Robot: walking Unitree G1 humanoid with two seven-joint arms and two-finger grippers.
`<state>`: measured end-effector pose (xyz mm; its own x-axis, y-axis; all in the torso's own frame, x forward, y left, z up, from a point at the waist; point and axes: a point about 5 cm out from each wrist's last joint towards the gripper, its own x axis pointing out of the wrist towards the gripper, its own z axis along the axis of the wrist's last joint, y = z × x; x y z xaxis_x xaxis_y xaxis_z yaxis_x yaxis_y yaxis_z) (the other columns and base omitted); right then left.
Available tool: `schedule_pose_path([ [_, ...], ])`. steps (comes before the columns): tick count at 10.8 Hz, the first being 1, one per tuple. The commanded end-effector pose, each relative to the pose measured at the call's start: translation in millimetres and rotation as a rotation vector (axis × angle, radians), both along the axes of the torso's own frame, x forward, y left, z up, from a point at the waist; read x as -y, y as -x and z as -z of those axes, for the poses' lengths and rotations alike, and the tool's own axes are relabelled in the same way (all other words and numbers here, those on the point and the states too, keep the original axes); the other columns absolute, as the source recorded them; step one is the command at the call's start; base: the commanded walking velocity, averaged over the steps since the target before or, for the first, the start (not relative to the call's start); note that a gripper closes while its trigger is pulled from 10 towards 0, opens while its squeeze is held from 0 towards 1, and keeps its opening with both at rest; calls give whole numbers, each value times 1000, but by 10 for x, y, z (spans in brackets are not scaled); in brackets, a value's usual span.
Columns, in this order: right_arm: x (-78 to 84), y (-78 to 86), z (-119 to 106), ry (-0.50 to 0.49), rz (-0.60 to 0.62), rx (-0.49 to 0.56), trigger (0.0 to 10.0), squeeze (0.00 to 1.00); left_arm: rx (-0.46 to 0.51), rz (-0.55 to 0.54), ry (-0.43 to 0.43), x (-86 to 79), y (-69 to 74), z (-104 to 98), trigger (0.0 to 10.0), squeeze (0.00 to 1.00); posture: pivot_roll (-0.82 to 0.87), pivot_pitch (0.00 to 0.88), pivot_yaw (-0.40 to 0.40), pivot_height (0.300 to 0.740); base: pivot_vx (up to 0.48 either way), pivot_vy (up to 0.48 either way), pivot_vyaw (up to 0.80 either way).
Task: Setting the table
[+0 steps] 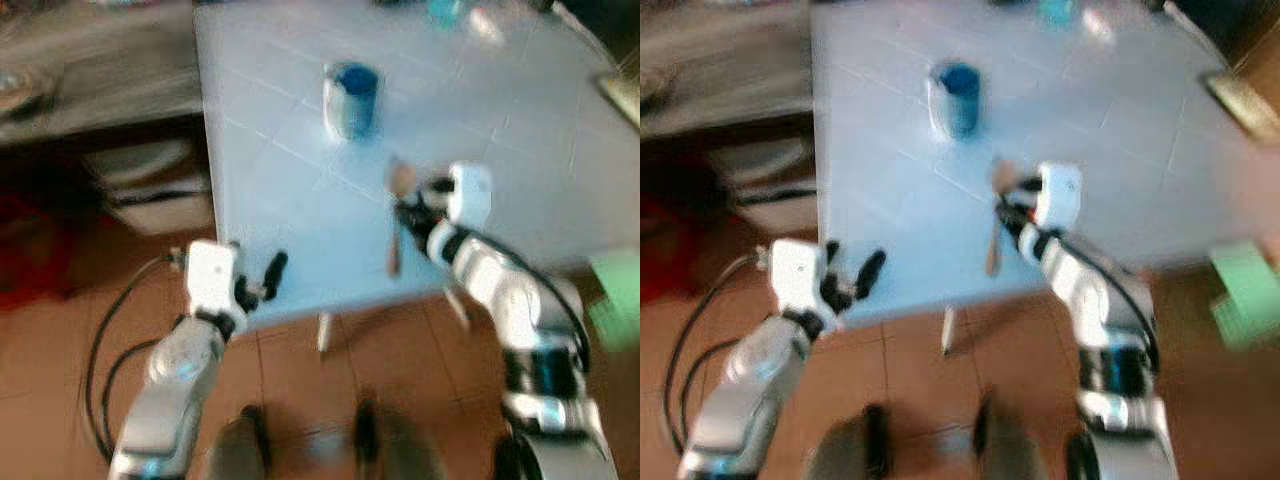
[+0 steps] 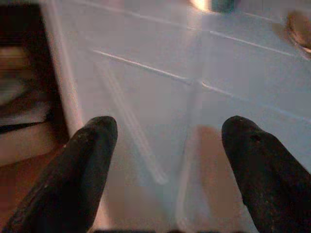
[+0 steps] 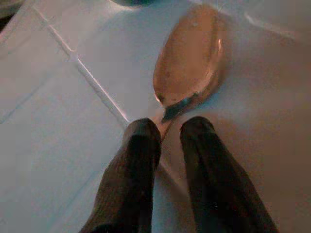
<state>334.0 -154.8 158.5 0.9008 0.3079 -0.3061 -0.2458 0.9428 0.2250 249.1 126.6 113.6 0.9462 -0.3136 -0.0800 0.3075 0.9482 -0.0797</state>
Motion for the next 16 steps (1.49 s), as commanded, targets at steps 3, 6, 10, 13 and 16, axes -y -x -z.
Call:
schedule_pose_path([
  [3,1,54,377,80,-18,-128,10000,0,-33,15,-18,-5,35,43,10000,0,-7,285,69,740,0,0,0],
  [6,-18,8,352,115,-118,-92,10000,0,-39,27,-22,3,34,48,10000,0,-4,285,75,740,0,0,0],
  [10,4,-26,287,115,-104,-32,10000,1000,21,162,68,75,83,-92,10000,0,1,280,74,740,0,0,0],
  [13,-29,-69,235,87,-118,-37,10000,0,39,292,21,126,124,-108,10000,0,-3,284,77,740,0,0,0],
  [16,-113,-13,398,47,-147,-140,10000,0,39,307,18,134,141,-100,10000,0,0,287,71,740,0,0,0],
])
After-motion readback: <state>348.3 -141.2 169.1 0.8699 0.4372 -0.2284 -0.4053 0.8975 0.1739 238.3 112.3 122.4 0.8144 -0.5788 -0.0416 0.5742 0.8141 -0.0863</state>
